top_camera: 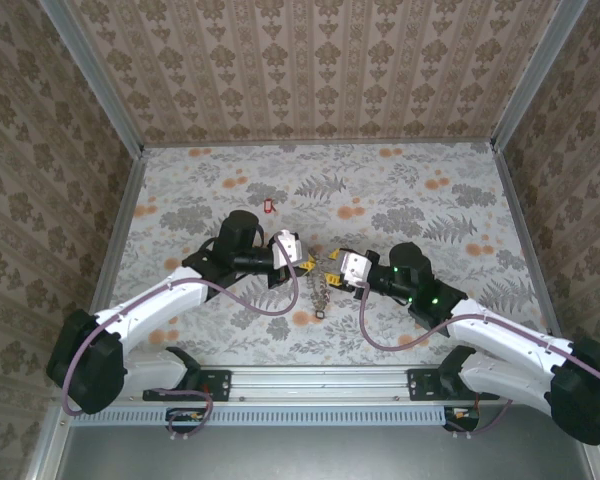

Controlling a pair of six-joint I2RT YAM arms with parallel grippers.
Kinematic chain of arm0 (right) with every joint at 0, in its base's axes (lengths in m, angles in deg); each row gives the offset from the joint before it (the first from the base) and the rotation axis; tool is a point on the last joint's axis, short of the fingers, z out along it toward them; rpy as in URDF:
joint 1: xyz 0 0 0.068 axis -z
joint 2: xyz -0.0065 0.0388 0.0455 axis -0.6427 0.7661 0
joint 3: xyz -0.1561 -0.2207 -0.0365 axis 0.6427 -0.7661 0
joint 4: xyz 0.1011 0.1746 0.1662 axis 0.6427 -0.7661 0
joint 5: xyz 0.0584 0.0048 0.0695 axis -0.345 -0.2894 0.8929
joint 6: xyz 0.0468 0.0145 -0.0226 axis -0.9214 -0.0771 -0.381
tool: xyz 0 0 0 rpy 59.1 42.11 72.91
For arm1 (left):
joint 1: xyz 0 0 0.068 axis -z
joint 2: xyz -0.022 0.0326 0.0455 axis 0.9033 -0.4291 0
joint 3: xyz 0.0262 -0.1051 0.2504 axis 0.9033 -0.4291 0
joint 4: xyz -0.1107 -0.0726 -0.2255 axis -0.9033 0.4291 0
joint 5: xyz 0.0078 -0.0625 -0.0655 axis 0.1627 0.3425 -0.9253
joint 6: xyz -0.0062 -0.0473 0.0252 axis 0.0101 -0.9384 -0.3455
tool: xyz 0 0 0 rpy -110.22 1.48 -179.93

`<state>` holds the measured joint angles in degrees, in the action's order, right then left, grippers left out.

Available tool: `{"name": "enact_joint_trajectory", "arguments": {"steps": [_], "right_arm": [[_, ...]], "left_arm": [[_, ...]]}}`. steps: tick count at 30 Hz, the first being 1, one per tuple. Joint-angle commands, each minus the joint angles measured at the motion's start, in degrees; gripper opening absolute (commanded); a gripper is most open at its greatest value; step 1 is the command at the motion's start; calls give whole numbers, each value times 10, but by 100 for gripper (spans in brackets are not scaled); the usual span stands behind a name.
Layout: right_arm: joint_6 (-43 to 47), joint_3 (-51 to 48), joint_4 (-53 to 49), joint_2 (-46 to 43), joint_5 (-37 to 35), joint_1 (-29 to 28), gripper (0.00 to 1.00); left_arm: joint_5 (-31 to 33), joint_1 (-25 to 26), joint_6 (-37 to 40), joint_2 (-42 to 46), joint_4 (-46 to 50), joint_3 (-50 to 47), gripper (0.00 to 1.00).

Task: Put the keys on the keyring

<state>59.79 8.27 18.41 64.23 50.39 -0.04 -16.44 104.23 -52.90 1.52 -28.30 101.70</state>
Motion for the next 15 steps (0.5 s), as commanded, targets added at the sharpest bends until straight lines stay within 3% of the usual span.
{"name": "enact_joint_trajectory", "arguments": {"steps": [1, 4, 15], "right_arm": [[0, -5, -22, -18, 2, -2, 33], [1, -2, -26, -17, 1, -2, 27], [-3, 3, -8, 15, 25, -2, 25]], "left_arm": [[-31, -4, 6, 19, -26, 0, 0], [-45, -3, 14, 16, -18, 3, 0], [-64, 1, 16, 11, -11, 11, 0]]}}
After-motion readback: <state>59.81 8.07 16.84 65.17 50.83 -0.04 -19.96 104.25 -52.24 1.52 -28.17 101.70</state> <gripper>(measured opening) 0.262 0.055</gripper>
